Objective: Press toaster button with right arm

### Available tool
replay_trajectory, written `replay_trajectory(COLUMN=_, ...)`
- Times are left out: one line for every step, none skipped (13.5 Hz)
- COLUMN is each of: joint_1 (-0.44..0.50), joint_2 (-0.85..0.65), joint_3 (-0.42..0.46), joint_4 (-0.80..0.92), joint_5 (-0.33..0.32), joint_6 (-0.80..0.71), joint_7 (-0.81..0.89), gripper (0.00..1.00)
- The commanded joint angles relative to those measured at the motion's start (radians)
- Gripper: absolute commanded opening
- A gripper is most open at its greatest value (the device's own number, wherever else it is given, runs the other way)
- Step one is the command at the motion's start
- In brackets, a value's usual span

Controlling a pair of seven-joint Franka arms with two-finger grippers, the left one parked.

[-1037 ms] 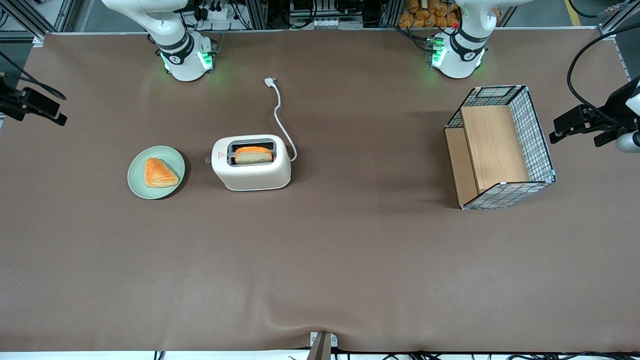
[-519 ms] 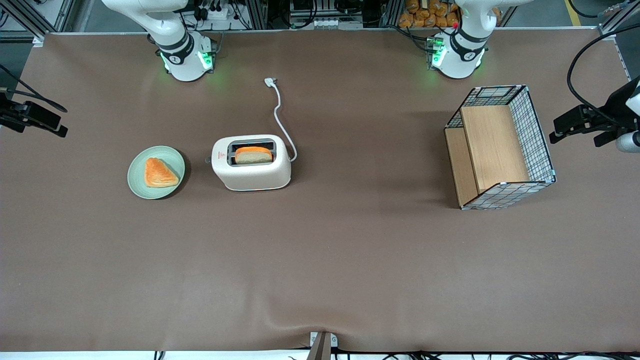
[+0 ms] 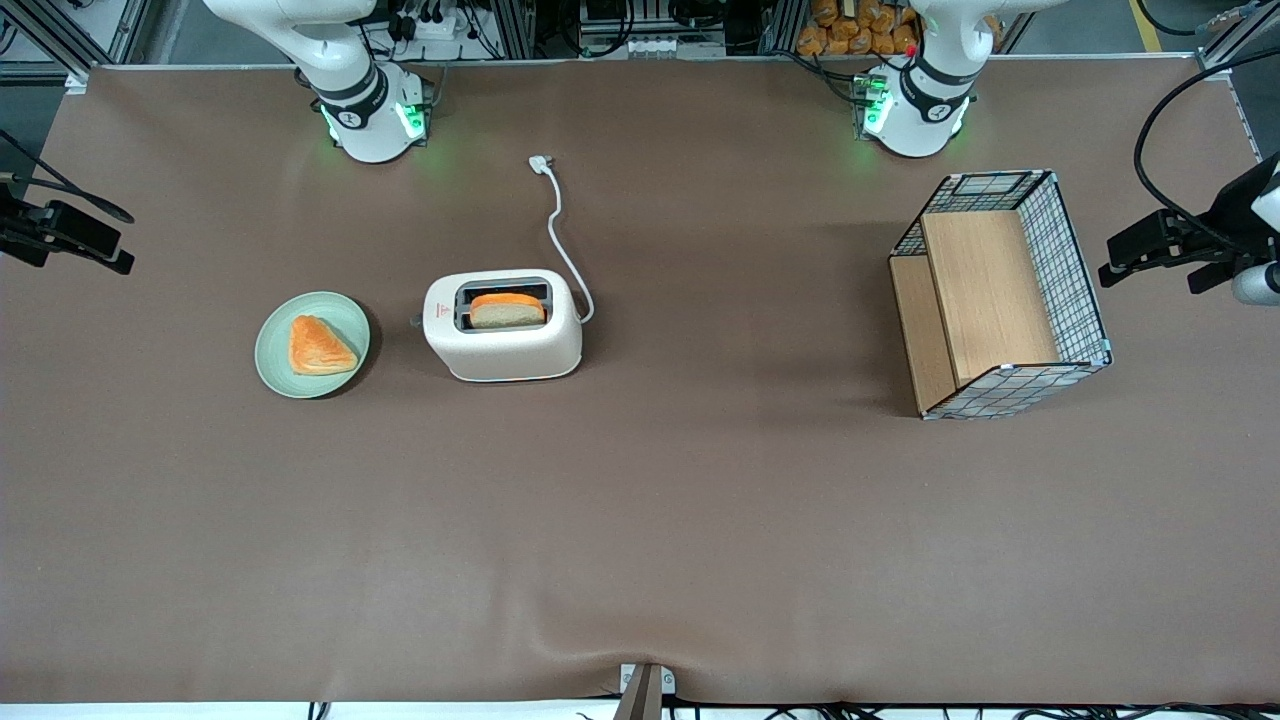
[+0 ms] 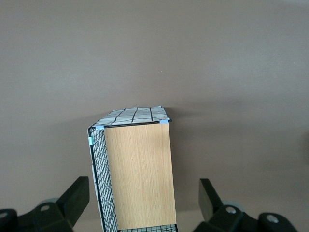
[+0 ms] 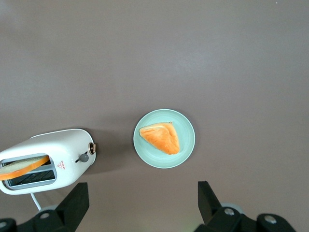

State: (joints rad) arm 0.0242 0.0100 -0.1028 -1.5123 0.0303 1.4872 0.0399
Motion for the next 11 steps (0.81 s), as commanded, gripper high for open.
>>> replay_trajectory(joint_1=-0.024, joint_2=0.013, joint_3=0.018, joint_4=0.027, joint_5=-0.009, joint_6=-0.015, joint_7=-0.017, gripper=1.00)
replay_trajectory(joint_1=-0.029, joint_2=0.013, joint_3=0.020, joint_4=0.026, joint_5=-0.009, joint_6=-0.016, joint_7=-0.015, gripper=1.00)
replay_trajectory(joint_1=-0.038, joint_2=0.013, joint_3=0.025, joint_4=0.026, joint_5=-0.007, joint_6=-0.015, joint_7=-0.015, gripper=1.00)
replay_trajectory(joint_1=-0.053, joint_2=0.013, joint_3=0.041, joint_4=0.026, joint_5=-0.007, joint_6=-0.016, joint_7=-0.015, gripper=1.00)
replay_trajectory(joint_1=-0.075, joint_2=0.013, joint_3=0.060, joint_4=0.026, joint_5=-0.009, joint_6=-0.016, joint_7=-0.017, gripper=1.00)
replay_trajectory(joint_1=-0.082, joint_2=0.013, joint_3=0.064, joint_4=0.026, joint_5=-0.009, joint_6=-0.016, joint_7=-0.017, gripper=1.00)
replay_trajectory(joint_1=-0.081, joint_2=0.013, joint_3=0.064, joint_4=0.026, joint_5=-0.010, joint_6=-0.016, joint_7=-0.017, gripper=1.00)
replay_trajectory(joint_1=-0.078, joint_2=0.013, joint_3=0.064, joint_4=0.026, joint_5=-0.010, joint_6=-0.016, joint_7=-0.017, gripper=1.00)
replay_trajectory(joint_1=-0.073, joint_2=0.013, joint_3=0.064, joint_4=0.026, joint_5=-0.016, joint_6=-0.016, joint_7=-0.018, gripper=1.00)
replay_trajectory(joint_1=-0.067, joint_2=0.013, joint_3=0.064, joint_4=0.027, joint_5=-0.020, joint_6=-0.016, joint_7=-0.017, gripper=1.00)
replay_trajectory(joint_1=-0.067, joint_2=0.013, joint_3=0.064, joint_4=0.026, joint_5=-0.021, joint_6=-0.016, joint_7=-0.017, gripper=1.00)
